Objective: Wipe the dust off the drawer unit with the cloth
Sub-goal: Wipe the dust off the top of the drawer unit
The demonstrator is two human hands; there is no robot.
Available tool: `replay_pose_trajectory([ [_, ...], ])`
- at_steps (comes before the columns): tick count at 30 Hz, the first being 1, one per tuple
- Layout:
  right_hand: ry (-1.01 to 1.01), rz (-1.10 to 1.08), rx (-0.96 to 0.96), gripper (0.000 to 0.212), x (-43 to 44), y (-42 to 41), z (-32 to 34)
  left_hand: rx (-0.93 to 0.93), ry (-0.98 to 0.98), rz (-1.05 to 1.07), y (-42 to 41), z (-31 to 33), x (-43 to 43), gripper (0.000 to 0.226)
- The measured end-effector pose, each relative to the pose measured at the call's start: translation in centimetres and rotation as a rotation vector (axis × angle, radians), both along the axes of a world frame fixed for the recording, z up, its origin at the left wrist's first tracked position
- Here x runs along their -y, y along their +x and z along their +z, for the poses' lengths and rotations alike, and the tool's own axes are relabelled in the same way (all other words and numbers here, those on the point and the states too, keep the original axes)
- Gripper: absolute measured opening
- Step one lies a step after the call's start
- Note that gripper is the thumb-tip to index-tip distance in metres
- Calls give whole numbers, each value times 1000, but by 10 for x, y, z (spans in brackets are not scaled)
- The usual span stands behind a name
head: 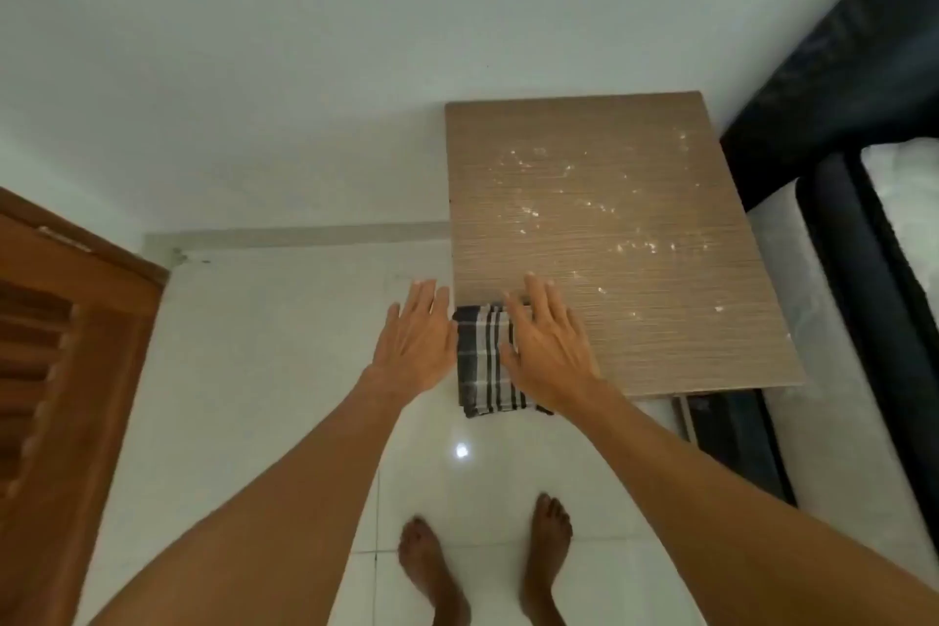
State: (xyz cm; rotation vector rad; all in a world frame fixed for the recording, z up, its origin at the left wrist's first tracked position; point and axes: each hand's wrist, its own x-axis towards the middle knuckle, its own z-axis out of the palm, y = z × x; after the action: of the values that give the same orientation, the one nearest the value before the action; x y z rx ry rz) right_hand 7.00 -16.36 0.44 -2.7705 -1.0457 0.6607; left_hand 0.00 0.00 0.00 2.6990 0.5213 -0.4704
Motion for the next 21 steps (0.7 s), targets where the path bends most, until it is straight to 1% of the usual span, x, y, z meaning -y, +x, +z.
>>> replay_pose_trajectory([
  [2,-2,-2,24,68,-1,-4,-7,1,-2,-22,8,-5,-7,55],
  [4,-51,-23,14,80,-4,-13,-20,-6,-7,-56,17,-14,-16,55],
  [7,-116,-143,-49,101,-11,-24,-35,7,0,-108,25,-26,-24,55],
  [9,-133,-216,-90,107,-17,-27,-40,14,0,-132,29,-30,-29,55],
  [11,-148,-250,-101,105,-23,-31,-44,23,10,-164,31,-33,-32,55],
  [16,-125,-295,-2,90,-28,-37,-52,46,22,-205,40,-38,-38,55],
  [21,-31,-341,187,69,-26,-38,-64,62,50,-251,51,-44,-36,53],
])
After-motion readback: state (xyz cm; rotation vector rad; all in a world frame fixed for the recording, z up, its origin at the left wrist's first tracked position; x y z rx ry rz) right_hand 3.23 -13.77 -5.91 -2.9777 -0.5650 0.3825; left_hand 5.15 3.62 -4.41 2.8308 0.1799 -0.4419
